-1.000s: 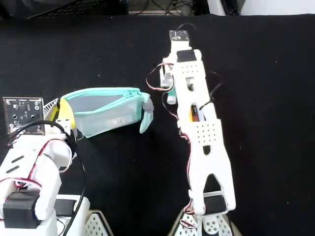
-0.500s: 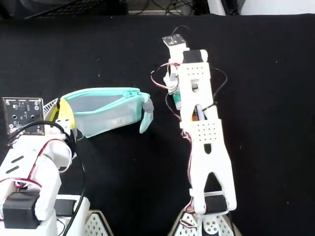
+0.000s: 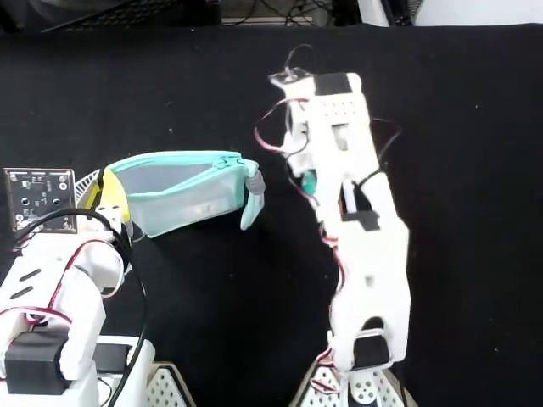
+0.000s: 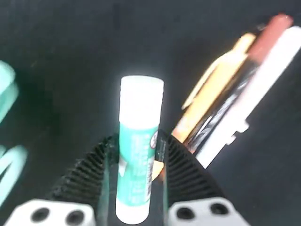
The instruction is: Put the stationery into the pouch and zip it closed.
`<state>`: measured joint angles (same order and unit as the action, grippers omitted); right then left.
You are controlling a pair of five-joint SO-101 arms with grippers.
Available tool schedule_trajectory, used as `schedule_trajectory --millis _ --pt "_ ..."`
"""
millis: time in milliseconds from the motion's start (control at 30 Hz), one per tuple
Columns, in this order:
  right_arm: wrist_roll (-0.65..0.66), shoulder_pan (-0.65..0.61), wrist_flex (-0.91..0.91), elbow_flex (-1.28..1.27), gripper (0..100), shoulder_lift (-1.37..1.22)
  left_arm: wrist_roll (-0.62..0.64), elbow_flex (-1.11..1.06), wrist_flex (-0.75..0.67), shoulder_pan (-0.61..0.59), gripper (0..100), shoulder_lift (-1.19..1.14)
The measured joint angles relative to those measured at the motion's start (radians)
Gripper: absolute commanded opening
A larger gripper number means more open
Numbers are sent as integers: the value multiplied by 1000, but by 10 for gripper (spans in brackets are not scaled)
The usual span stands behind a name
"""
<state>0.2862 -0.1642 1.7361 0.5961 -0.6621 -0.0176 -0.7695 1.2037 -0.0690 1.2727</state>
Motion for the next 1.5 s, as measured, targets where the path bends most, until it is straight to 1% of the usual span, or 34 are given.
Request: schedule_trajectory --millis 100,333,400,500,600,800,967,1167,1333,1500 --pt "0 -26 -89 -244 25 176 0 0 0 0 33 0" --pt "0 -23 -485 -1014 39 589 0 0 0 0 33 0" --pt "0 -23 -557 -1204 83 690 0 0 0 0 33 0" --pt "40 -25 -568 -1361 171 789 0 0 0 0 33 0" --pt "81 -28 -535 -1405 214 802 0 0 0 0 33 0" --pt "170 -26 -505 -1405 188 804 0 0 0 0 33 0" --pt "178 -26 -503 -1389 188 799 0 0 0 0 33 0" --pt "178 -26 -563 -1373 188 799 0 0 0 0 33 0" --pt "178 -26 -575 -1372 188 799 0 0 0 0 33 0" --pt "180 -71 -577 -1401 188 799 0 0 0 0 33 0"
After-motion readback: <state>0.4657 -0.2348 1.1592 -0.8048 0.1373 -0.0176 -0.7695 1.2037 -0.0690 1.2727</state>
